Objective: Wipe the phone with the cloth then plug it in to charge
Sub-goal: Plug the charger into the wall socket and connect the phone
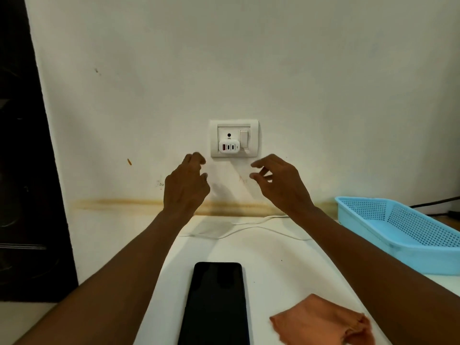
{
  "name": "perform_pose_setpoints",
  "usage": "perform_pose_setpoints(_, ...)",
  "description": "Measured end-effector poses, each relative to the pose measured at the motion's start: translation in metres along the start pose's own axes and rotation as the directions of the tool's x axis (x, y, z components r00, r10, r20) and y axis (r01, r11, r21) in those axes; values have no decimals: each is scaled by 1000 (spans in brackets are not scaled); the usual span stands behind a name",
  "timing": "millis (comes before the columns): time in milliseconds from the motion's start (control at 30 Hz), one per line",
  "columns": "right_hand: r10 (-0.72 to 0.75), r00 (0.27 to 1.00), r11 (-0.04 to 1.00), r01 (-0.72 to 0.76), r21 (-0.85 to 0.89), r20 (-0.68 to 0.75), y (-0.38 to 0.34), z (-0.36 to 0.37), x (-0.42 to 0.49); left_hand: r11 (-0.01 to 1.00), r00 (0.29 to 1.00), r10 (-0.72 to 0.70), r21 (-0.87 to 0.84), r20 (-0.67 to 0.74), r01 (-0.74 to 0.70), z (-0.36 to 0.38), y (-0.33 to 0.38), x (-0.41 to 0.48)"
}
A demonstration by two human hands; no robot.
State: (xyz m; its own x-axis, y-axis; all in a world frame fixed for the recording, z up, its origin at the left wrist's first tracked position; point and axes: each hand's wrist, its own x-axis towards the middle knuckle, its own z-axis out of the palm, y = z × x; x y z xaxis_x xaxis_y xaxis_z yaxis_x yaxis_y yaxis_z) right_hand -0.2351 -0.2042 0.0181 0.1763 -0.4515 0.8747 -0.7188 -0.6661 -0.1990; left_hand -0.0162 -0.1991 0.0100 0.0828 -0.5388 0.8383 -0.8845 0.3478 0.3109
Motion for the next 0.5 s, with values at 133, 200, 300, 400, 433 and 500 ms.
perform_pose_setpoints(133,84,987,996,-81,-23,139,1,-3,-17,972,965,-231,63,120,225,-11,-19,-16)
perform_pose_setpoints(200,131,967,991,-129,-24,216,-3,-3,-24,933,914,-361,69,187,354,-15,-29,-25)
perform_pose_setpoints(300,191,923,981,-186,-48,333,-11,1,-34,868,809,-493,126,320,480,-15,-41,-36)
perform_pose_setpoints(400,211,891,977,-205,-59,401,-17,6,-43,853,758,-519,180,395,490,-11,-44,-43)
perform_pose_setpoints(433,214,883,976,-205,-67,418,-18,7,-45,857,758,-512,187,403,479,-10,-43,-44)
perform_pose_setpoints(500,217,874,976,-201,-81,435,-20,7,-47,861,764,-507,209,399,463,-11,-38,-47)
